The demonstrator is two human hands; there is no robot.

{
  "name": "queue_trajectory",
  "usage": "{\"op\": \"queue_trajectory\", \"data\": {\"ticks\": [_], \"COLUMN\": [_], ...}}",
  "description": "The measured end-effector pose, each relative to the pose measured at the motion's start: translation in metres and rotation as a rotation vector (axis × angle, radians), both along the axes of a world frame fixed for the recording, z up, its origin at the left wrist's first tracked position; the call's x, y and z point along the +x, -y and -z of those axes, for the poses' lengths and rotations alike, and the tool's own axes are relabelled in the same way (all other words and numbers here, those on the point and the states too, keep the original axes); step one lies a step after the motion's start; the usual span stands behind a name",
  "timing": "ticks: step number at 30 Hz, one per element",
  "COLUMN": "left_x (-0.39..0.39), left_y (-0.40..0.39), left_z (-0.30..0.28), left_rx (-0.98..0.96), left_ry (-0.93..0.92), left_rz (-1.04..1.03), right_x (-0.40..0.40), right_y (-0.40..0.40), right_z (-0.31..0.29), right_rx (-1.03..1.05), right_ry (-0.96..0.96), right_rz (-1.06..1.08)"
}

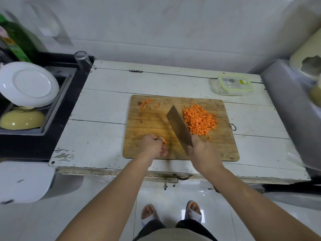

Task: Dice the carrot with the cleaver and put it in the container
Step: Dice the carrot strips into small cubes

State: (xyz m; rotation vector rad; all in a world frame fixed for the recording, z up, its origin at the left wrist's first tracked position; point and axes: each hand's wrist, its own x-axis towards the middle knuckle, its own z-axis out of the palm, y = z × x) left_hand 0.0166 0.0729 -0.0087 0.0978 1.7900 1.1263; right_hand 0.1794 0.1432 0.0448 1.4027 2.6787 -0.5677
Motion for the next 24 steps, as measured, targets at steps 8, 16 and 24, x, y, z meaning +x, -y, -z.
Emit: {"op": "queue_trajectory", "data": {"ticks": [8,16,24], "left_x": [0.000,-0.001,-0.003], "left_y": [0.002,0.000,-0.003], "left_z": [0.006,0.007,0.007], "left_rx": [0.007,-0.007,-0.021], "left_ry": [-0.006,-0.040,-0.036], "left_rz": [0.002,0.017,0.022], "right_x": [0.001,-0.007,-0.022], "right_y": [0.040,0.048,0.049], "right_z": [-0.003,-0.004,0.001], "right_rx": [0.063,0.058,0.084], "right_ry": [0.079,0.160,0.248], "right_rz": [-0.175,-0.149,-0.205]}}
